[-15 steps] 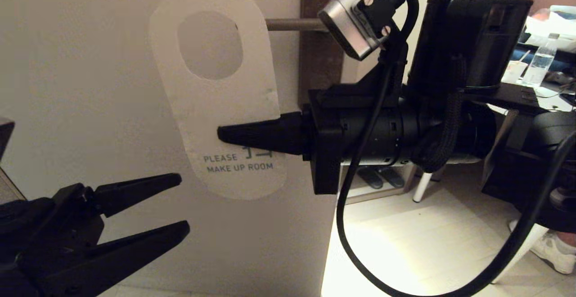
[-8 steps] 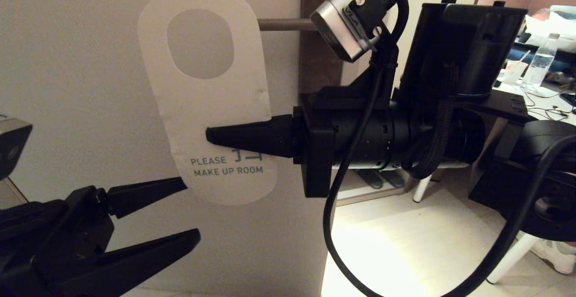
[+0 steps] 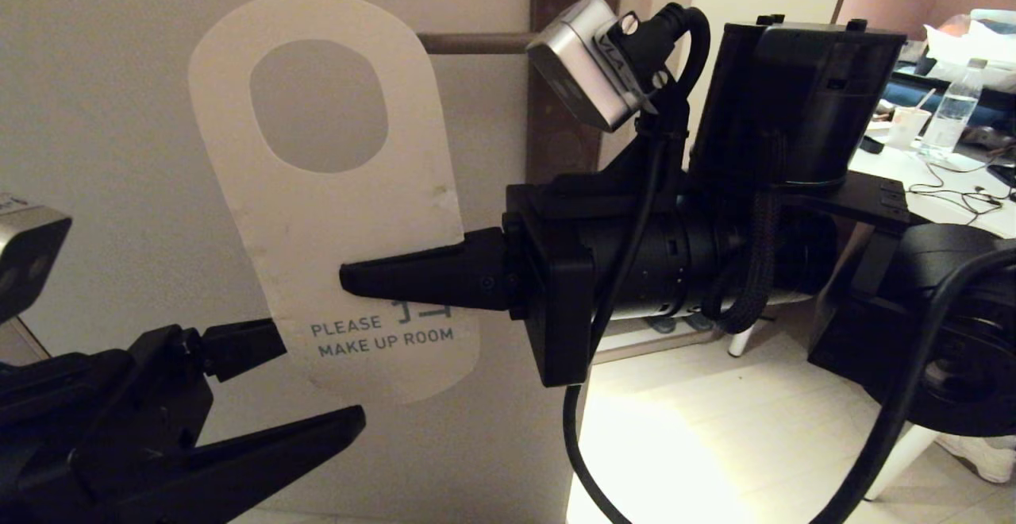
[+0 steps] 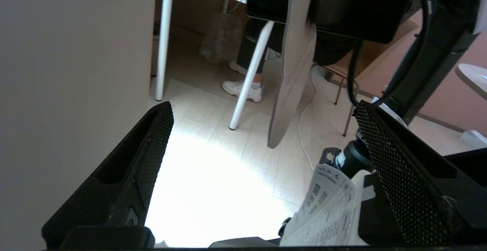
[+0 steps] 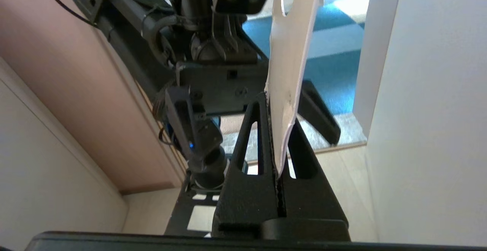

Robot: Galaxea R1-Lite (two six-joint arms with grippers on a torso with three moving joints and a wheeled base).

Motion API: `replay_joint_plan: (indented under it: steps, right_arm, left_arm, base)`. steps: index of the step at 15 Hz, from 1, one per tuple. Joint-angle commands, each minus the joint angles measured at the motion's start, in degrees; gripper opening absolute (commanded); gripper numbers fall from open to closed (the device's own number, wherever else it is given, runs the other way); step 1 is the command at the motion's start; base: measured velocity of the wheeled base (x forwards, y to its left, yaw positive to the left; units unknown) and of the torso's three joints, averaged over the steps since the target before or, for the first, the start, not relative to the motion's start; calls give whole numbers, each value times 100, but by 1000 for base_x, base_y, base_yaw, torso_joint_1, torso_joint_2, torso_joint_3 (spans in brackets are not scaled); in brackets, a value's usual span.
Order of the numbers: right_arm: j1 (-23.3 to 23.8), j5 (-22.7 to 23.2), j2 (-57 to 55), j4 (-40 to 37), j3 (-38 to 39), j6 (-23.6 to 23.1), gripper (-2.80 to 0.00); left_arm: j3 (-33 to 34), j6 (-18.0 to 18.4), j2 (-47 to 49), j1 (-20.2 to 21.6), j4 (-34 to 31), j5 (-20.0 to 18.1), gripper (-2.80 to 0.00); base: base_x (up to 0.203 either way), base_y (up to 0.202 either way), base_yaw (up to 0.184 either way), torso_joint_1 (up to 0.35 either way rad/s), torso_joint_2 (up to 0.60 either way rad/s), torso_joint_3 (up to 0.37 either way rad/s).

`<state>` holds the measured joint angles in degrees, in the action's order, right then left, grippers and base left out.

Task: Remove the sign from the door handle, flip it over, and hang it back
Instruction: Hand it to the other hand

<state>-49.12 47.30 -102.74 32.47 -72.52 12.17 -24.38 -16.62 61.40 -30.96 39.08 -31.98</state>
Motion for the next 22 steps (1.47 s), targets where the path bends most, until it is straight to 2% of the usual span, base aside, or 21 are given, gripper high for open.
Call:
replay_joint_plan:
  steps: [1,4,22]
  right_arm:
    - [-1,25,-98,199,0,90,-280]
    - [-18,25,-216,834,74,601,-280]
    - [-300,34,-281,954,274,603,-280]
  left_arm:
    - [-3,-8,23,-79,21,-19,0]
    - [12,-8,38,-130,12,-19,0]
    - [-111,0,161,-261,30,-19,0]
  base:
    - [0,0,0,0,0,0]
    - [0,0,0,0,0,0]
    - [0,0,0,0,0,0]
